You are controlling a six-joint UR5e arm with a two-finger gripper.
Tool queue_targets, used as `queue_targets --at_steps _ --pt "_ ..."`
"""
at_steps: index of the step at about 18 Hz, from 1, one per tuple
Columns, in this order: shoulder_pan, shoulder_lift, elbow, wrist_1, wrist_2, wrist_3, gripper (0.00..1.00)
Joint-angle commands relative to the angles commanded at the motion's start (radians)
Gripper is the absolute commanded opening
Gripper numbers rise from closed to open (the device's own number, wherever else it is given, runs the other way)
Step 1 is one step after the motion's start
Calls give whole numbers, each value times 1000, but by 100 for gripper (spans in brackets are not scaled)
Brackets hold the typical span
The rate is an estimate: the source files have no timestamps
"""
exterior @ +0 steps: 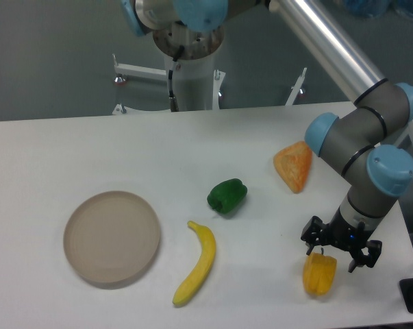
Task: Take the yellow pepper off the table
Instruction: 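Lower the open gripper down over the yellow bell pepper, then close the gripper around the yellow bell pepper's body, then lift the grasped yellow pepper up off the table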
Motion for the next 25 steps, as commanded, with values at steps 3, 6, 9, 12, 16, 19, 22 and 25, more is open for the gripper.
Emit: queue_targets --at_steps 3,6,9,12,16,19,22,25 --pt "-2 2 -12 2 0 3 100" --pt "-5 -6 -14 11 3 3 100" --pt "-5 -8 -44 70 3 2 100" --pt "-5 -8 -52 83 5 6 100" --pt "-5 -8 -55 84 20 8 81" --pt "-5 -8 -55 84 20 17 69" --pt "-5 -8 -54 83 20 20 59" --pt "-3 -2 -54 81 20 21 55"
